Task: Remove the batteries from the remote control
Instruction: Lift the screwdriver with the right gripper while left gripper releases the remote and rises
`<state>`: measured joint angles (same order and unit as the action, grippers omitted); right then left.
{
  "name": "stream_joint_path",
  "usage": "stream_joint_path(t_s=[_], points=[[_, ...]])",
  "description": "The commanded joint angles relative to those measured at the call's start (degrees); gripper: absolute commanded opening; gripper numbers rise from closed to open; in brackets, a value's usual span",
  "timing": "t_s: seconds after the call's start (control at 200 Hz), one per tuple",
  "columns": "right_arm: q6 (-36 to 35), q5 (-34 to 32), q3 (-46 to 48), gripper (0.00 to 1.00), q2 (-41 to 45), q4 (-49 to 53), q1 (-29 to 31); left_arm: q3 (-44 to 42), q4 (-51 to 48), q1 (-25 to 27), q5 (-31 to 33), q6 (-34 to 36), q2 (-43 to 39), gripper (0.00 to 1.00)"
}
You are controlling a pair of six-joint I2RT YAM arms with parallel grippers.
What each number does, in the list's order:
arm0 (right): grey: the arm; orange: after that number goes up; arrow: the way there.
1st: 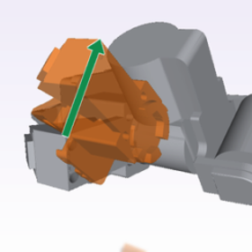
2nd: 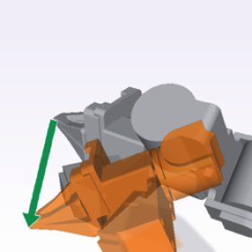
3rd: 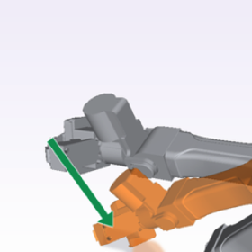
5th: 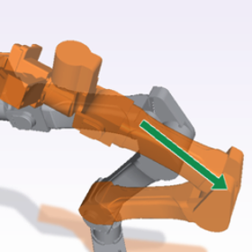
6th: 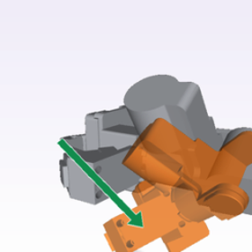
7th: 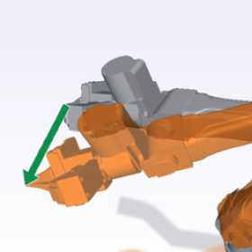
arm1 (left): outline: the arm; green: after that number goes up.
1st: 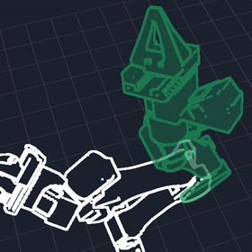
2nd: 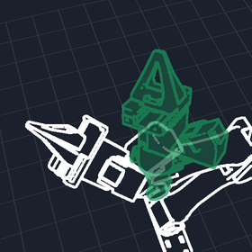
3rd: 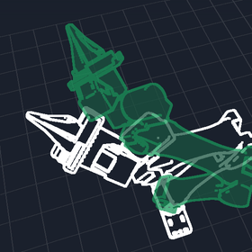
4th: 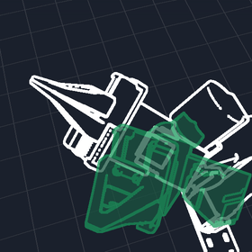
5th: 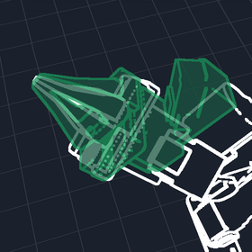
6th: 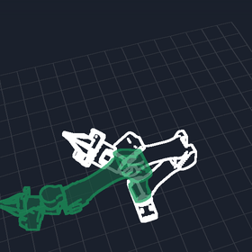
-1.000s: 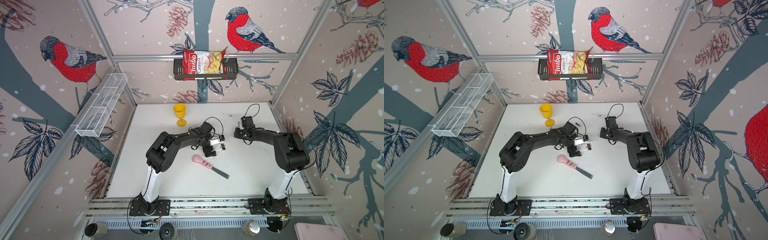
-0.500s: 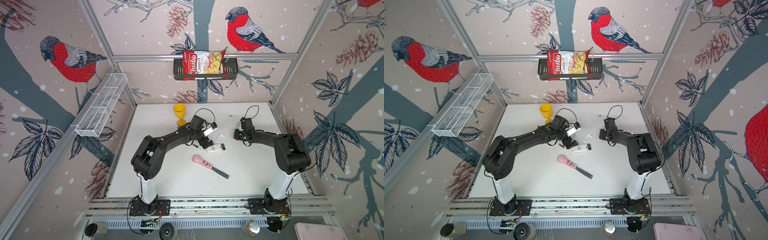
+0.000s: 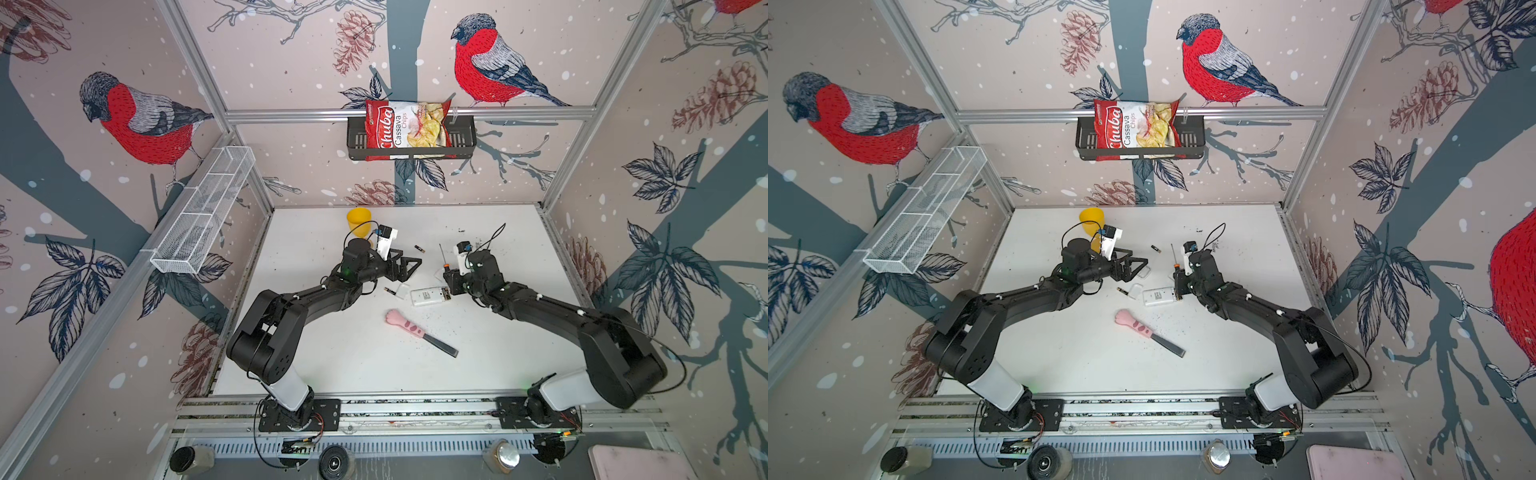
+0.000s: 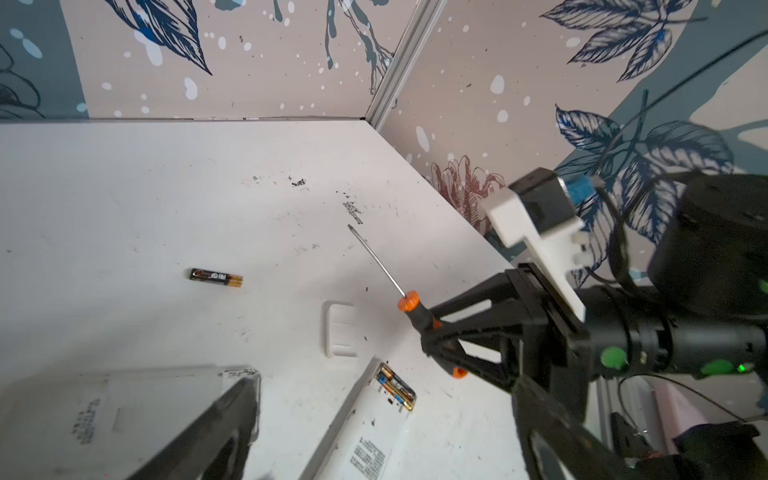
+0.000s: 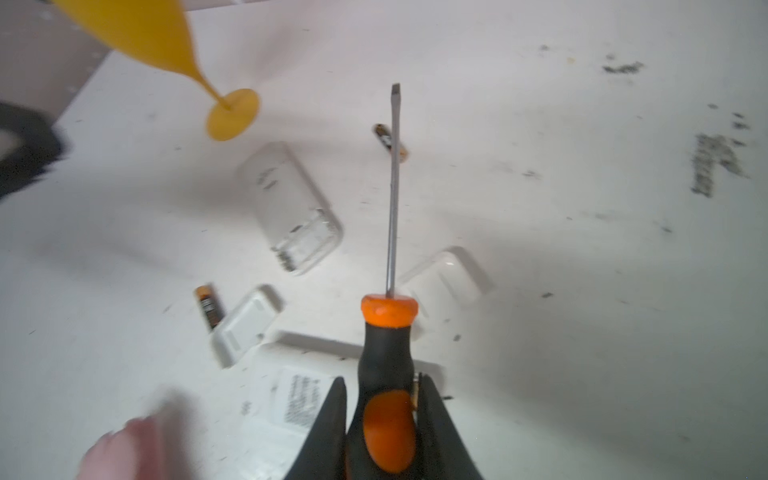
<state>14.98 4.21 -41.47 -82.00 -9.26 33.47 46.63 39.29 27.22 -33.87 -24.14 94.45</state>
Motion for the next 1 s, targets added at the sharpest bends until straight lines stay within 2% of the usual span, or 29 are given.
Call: stream_joint_path(t_s=[0.0,0.045,0.135,0.28,0.47,0.835,0.996], points=[[-1.40,1.80,1.74,0.01,3.41,-4.56,3.27,-2.97,12.65,-0.08,-0.96,-10.16,0.55,0.80],[-1.75,1.69,2.19,0.00,4.64,-5.23,4.87,-4.25,14.09,-0.11,-0.60,-11.87,0.55,0.74],[-2.53,1.29,2.32,0.01,6.09,-5.44,7.05,-6.91,16.09,-0.13,0.93,-14.27,-0.24,0.69],[-3.61,0.21,1.08,0.01,5.62,-4.35,10.18,-11.28,18.94,-0.08,4.33,-15.36,-2.58,0.69],[-4.03,0.97,0.21,0.01,3.05,-6.20,13.34,-14.31,26.79,-0.09,5.19,-20.37,-2.85,0.68],[-4.86,3.09,-1.60,0.01,0.52,-8.33,15.11,-13.00,31.11,0.43,5.51,-25.59,2.39,0.59],[-4.74,2.46,-1.65,0.01,0.17,-8.81,15.22,-11.62,32.01,1.03,6.29,-27.20,5.13,0.45]])
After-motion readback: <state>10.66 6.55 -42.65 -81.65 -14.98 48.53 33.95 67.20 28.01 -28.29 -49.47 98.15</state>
